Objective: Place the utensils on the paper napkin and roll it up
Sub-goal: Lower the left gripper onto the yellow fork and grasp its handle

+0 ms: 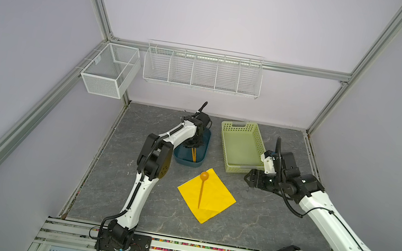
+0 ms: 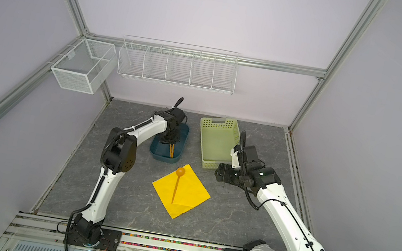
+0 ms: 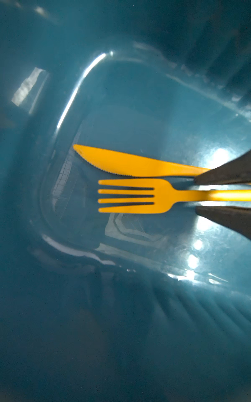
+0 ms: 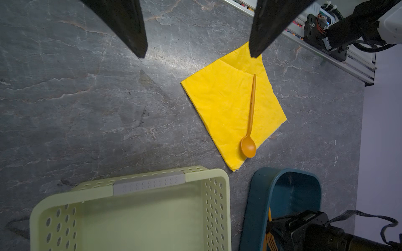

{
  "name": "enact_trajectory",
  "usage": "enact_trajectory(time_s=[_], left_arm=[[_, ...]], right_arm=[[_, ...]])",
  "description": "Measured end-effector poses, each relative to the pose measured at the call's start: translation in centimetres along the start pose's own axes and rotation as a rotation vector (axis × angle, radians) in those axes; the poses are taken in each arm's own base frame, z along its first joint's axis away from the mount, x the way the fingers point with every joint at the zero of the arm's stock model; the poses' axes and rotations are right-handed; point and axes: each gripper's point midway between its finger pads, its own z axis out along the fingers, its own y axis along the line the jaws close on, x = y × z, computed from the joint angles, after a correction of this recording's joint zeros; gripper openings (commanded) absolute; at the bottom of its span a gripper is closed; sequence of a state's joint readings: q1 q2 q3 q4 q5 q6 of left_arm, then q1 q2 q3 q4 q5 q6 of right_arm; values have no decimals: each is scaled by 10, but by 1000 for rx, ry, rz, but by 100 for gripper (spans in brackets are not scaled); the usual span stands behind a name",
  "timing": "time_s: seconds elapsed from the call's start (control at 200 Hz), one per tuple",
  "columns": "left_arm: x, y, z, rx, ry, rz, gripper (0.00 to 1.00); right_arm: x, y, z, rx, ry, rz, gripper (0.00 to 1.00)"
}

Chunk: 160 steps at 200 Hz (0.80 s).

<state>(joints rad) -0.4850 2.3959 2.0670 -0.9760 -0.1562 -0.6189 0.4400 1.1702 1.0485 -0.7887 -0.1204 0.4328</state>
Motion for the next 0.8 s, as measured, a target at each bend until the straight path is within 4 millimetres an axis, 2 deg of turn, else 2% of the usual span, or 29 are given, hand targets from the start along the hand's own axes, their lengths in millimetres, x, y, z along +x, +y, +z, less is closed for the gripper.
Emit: enact_trajectory(time_s=[0.2,0.57,0.8], left_arm=[[0,-1,7,-5,5,4,17],[-1,-1,7,-5,2,5,16],[-2,-2,7,-3,-2,12,11]], right_arm=[[0,0,0,0,0,0,77],[0,0,0,-1,1,0,78],[0,0,0,0,1,0,78]])
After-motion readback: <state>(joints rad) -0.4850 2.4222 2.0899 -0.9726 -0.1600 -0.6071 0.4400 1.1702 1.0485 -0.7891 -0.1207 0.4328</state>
